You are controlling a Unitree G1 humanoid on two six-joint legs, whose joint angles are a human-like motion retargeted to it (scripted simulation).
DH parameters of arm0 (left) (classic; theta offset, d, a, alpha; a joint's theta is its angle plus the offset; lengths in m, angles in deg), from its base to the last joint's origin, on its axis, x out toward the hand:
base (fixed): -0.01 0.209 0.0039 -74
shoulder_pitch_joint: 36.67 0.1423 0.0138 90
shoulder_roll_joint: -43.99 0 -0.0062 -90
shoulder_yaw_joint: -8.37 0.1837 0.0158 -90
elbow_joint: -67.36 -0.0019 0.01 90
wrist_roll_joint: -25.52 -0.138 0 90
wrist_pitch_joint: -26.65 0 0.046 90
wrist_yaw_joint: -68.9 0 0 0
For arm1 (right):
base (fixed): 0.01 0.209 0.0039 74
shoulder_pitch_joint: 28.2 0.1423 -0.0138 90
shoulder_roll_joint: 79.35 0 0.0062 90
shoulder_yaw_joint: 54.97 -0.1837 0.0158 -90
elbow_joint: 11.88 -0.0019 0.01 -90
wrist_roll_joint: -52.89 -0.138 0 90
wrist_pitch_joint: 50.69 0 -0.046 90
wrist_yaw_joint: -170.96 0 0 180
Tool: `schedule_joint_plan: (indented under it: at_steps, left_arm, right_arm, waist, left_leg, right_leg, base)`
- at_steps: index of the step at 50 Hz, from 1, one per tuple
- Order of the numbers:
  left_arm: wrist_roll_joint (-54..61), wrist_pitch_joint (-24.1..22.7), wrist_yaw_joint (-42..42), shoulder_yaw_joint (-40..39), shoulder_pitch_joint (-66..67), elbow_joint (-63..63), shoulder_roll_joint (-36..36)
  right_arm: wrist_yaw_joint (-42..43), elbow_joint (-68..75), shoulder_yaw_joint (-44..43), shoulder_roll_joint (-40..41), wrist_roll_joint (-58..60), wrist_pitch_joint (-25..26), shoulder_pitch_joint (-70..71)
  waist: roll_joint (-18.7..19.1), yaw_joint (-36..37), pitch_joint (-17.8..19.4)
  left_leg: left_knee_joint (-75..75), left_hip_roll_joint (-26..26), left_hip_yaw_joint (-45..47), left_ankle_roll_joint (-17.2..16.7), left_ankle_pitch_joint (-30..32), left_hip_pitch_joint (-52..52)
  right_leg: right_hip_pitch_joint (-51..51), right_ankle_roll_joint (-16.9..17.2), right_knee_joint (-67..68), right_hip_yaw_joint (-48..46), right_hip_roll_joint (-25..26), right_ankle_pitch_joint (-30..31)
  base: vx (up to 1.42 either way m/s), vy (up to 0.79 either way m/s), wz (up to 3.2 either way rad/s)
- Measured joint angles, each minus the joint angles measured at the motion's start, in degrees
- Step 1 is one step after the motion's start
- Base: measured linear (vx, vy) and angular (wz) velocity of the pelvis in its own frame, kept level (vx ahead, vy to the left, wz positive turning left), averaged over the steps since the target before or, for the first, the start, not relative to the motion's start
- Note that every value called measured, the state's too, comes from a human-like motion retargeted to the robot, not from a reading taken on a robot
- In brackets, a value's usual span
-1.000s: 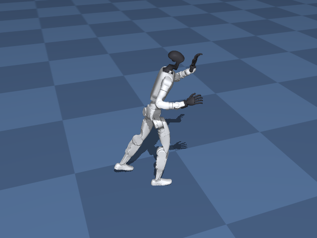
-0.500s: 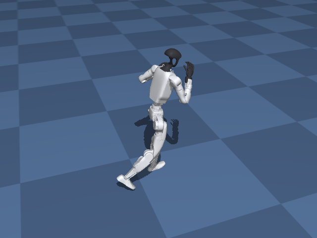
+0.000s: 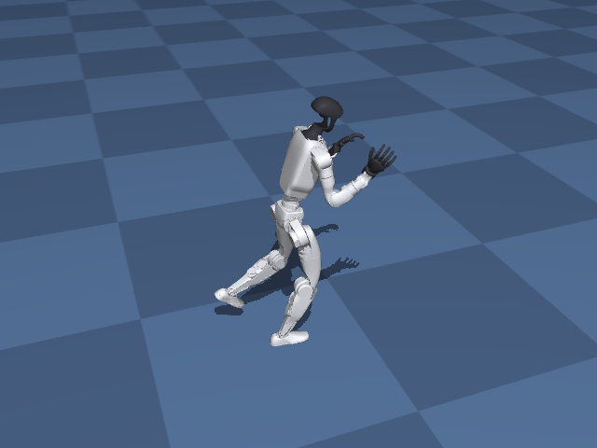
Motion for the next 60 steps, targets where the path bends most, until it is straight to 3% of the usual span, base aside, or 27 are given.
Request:
schedule_joint_plan:
  at_steps: [2, 5, 8, 12, 13, 15, 17, 19, 22, 24, 27, 30, 33, 35, 36, 38, 40, 43, 45, 48, 52, 53, 55, 60]
  left_arm:
    - [4.71, -2.58, -1.66, -2.21, 11.05, -1.11, -1.44]
    - [12.13, -4.93, -2.30, -6.29, 25.06, -3.46, 0.37]
    - [18.32, -5.58, -0.82, -14.73, 34.90, -6.36, 2.82]
    - [22.58, -7.09, 2.62, -28.67, 39.70, -8.65, 5.11]
    - [22.33, -7.04, 3.79, -31.89, 39.05, -8.85, 6.01]
    - [19.50, -4.71, 6.56, -37.30, 34.41, -9.21, 8.79]
    - [15.71, 1.03, 8.67, -39.92, 24.34, -8.96, 12.75]
    - [13.89, 6.07, 9.11, -39.74, 12.79, -7.77, 15.49]
    - [13.47, 8.71, 8.70, -36.25, 1.43, -4.54, 16.60]
    - [11.14, 8.38, 7.89, -34.59, 0.46, -2.70, 18.00]
    - [7.15, 8.03, 4.37, -35.02, 4.19, -0.84, 22.55]
    - [12.28, 7.55, -4.58, -34.54, 7.84, 0.73, 27.77]
    - [22.30, 5.69, -17.46, -31.43, 10.11, 1.76, 34.64]
    - [25.98, 4.45, -24.10, -30.02, 11.92, 1.75, 41.17]
    - [25.23, 4.41, -26.46, -29.94, 12.67, 1.48, 44.35]
    - [21.64, 5.05, -30.51, -29.77, 13.54, 0.91, 49.00]
    - [18.33, 5.91, -33.65, -28.82, 13.06, 0.54, 50.10]
    - [18.88, 5.48, -36.92, -26.03, 12.20, 0.00, 47.73]
    - [19.93, 4.91, -38.48, -24.59, 12.18, -0.81, 46.34]
    - [22.86, 4.40, -38.48, -24.79, 14.13, -1.96, 45.83]
    - [29.03, 3.21, -36.68, -29.92, 20.20, -2.67, 47.55]
    - [29.86, 2.92, -36.80, -32.00, 22.28, -2.73, 48.12]
    - [31.07, 3.02, -37.70, -36.06, 25.68, -2.95, 49.16]
    - [34.59, 3.81, -41.68, -43.50, 28.97, -5.02, 48.72]
  right_arm:
    - [0.47, -1.96, 1.53, -0.96, 1.06, -0.31, 5.09]
    - [0.53, -4.86, 6.44, -2.87, 3.03, -0.21, 8.26]
    - [-3.99, -6.05, 13.56, -3.08, 3.91, 0.14, 9.77]
    - [-10.42, -6.56, 27.73, -1.87, 3.94, -3.19, 8.99]
    - [-11.89, -6.26, 31.75, -1.59, 4.55, -4.23, 8.09]
    - [-15.15, -4.87, 38.62, -1.00, 7.03, -5.39, 5.54]
    - [-18.60, -3.42, 41.53, -1.22, 7.55, -4.87, 0.43]
    - [-21.88, -2.33, 41.90, -1.64, 5.26, -4.17, -7.28]
    - [-25.54, -2.51, 38.77, -5.03, 1.32, -4.36, -19.75]
    - [-26.05, -3.78, 33.41, -10.66, 0.80, -5.12, -26.16]
    - [-25.43, -4.44, 21.42, -20.24, 0.74, -4.23, -32.72]
    - [-29.91, -3.58, 8.86, -28.56, -1.82, 0.40, -35.24]
    - [-39.85, -2.70, -0.19, -37.41, -9.26, 3.98, -35.76]
    - [-44.38, -1.72, -5.17, -45.00, -17.84, 5.09, -37.07]
    - [-45.92, -0.93, -7.60, -48.54, -21.76, 5.28, -37.93]
    - [-48.61, 1.03, -12.13, -53.96, -26.78, 5.80, -39.15]
    - [-49.99, 3.13, -15.54, -56.10, -27.38, 6.74, -39.19]
    - [-50.18, 4.34, -16.92, -54.17, -25.13, 7.60, -38.25]
    - [-50.05, 4.18, -16.75, -52.52, -23.52, 7.77, -38.30]
    - [-49.14, 3.33, -16.39, -52.07, -21.53, 8.05, -40.06]
    - [-48.27, 3.07, -17.28, -54.57, -21.80, 8.10, -42.47]
    - [-48.57, 3.25, -17.54, -55.70, -21.92, 8.04, -42.88]
    - [-49.70, 3.79, -17.85, -58.16, -22.01, 8.58, -42.93]
    - [-54.69, 4.81, -14.13, -60.07, -21.56, 10.59, -38.21]
  waist:
    - [-2.15, 5.89, -3.16]
    - [-7.30, 16.69, -6.95]
    - [-9.97, 25.18, -8.63]
    - [-6.08, 29.17, -8.70]
    - [-4.25, 29.10, -8.16]
    - [-0.89, 28.17, -6.47]
    - [-0.84, 26.41, -4.05]
    - [-2.02, 23.80, -2.34]
    - [-1.61, 16.67, -3.07]
    - [0.50, 9.72, -5.26]
    - [3.03, -0.66, -8.04]
    - [2.30, -8.00, -8.26]
    - [0.58, -10.69, -6.25]
    - [-1.13, -11.02, -4.30]
    - [-0.84, -10.59, -3.19]
    - [0.99, -9.41, -0.92]
    - [2.30, -8.53, 0.91]
    - [1.32, -7.37, 0.92]
    - [-0.08, -5.20, -0.18]
    - [-2.48, 0.55, -1.54]
    - [-2.00, 9.42, -2.35]
    - [-1.43, 10.99, -2.77]
    - [-1.15, 12.84, -3.84]
    - [-3.06, 12.94, -5.58]
  left_leg:
    - [-0.25, -1.01, 2.33, 1.26, -2.33, -7.00]
    - [-14.34, -4.16, 6.90, 0.84, -2.18, -12.38]
    - [-40.33, -5.49, 11.60, -3.46, 2.31, -10.44]
    - [-61.83, -3.39, 16.37, -11.36, 3.09, -6.14]
    - [-62.34, -2.76, 15.12, -12.01, 4.82, -5.19]
    - [-58.36, -1.52, 10.93, -9.83, 6.94, -3.26]
    - [-47.99, -2.56, 7.99, -4.59, 0.04, -3.55]
    - [-39.27, -4.13, 6.60, -2.48, -6.79, -4.33]
    - [-37.40, -4.37, 4.49, -5.56, -8.78, -1.95]
    - [-41.23, -3.44, 2.03, -8.45, -6.14, 1.31]
    - [-47.65, -3.03, -2.08, -11.76, 0.75, 7.17]
    - [-52.49, -4.27, -5.46, -13.38, 6.92, 15.73]
    - [-50.12, -4.65, -7.16, -12.72, 7.68, 23.27]
    - [-39.44, -5.76, -7.63, -11.86, 5.70, 24.06]
    - [-31.26, -5.26, -7.41, -11.88, 4.31, 22.09]
    - [-15.30, -2.65, -6.89, -11.78, 0.47, 16.80]
    - [-2.58, 0.25, -6.34, -10.20, -4.64, 10.22]
    - [3.26, 1.89, -4.21, -5.36, -9.21, -0.23]
    - [-1.24, 0.96, -1.87, -3.65, -10.34, -5.97]
    - [-21.50, -1.58, 2.22, -5.88, -7.08, -8.52]
    - [-54.93, -0.60, 5.74, -11.66, 6.42, -5.06]
    - [-59.14, 0.12, 6.08, -12.70, 11.20, -4.54]
    - [-61.32, 0.87, 8.10, -13.11, 15.11, -3.90]
    - [-53.92, 0.18, 11.06, -9.61, 6.81, -2.71]
  right_leg:
    - [2.01, 2.12, -3.12, 1.16, -0.46, 2.16]
    - [7.07, 5.34, -11.32, 4.46, -1.97, 10.60]
    - [13.37, 7.79, -17.36, 6.93, -2.16, 21.18]
    - [25.35, 7.47, -20.67, 7.96, 1.34, 28.51]
    - [27.99, 6.32, -18.99, 8.16, 2.39, 28.82]
    - [29.02, 3.65, -7.70, 6.76, 3.64, 25.80]
    - [23.29, 1.47, 11.19, 4.09, 1.00, 17.85]
    - [15.88, 0.04, 25.46, 3.26, -1.76, 10.61]
    - [5.84, -1.02, 30.29, 2.50, -1.64, 5.20]
    - [1.43, -0.74, 21.89, 0.35, -0.25, 5.36]
    - [-0.17, 2.01, -2.56, -3.57, 0.50, 11.11]
    - [0.06, 6.59, -24.70, -6.12, -1.18, 16.27]
    - [-1.27, 9.80, -31.13, -6.77, -3.17, 18.99]
    - [-0.39, 8.76, -29.33, -5.16, -5.14, 25.46]
    - [-0.53, 6.62, -25.37, -4.33, -4.99, 25.05]
    - [-3.08, 3.09, -12.78, -3.49, -3.81, 18.44]
    - [-6.48, 2.28, 0.60, -3.65, -3.63, 10.98]
    - [-5.41, 2.55, 2.80, -4.39, -4.37, 9.62]
    - [-3.36, 2.26, -1.97, -3.95, -4.26, 11.50]
    - [0.32, 3.34, -10.91, -1.17, -3.24, 16.05]
    - [7.20, 5.70, -21.20, 2.90, 1.44, 19.19]
    - [9.09, 5.84, -23.06, 3.65, 2.62, 18.99]
    - [11.95, 6.24, -25.44, 4.81, 3.44, 17.44]
    - [14.84, 7.27, -24.87, 7.30, 1.26, 14.13]
  base:
    - [1.14, -0.17, -0.77]
    - [1.20, -0.08, -1.13]
    - [1.26, 0.09, -1.16]
    - [1.26, 0.22, -0.42]
    - [1.21, 0.22, 0.17]
    - [1.15, 0.20, 0.50]
    - [1.05, 0.16, 0.94]
    - [1.00, 0.11, 1.04]
    - [1.01, 0.06, 1.07]
    - [1.03, 0.01, 1.23]
    - [1.07, -0.12, 1.28]
    - [1.14, -0.27, 0.86]
    - [1.12, -0.31, 0.16]
    - [1.01, -0.26, -0.14]
    - [0.91, -0.20, -0.28]
    - [0.81, -0.15, -0.31]
    - [0.71, -0.13, -0.04]
    - [0.57, -0.13, 0.14]
    - [0.47, -0.09, -0.30]
    - [0.45, -0.01, -1.01]
    - [0.50, 0.09, -1.56]
    - [0.50, 0.13, -1.30]
    - [0.46, 0.16, -0.92]
    - [0.36, 0.19, -0.42]
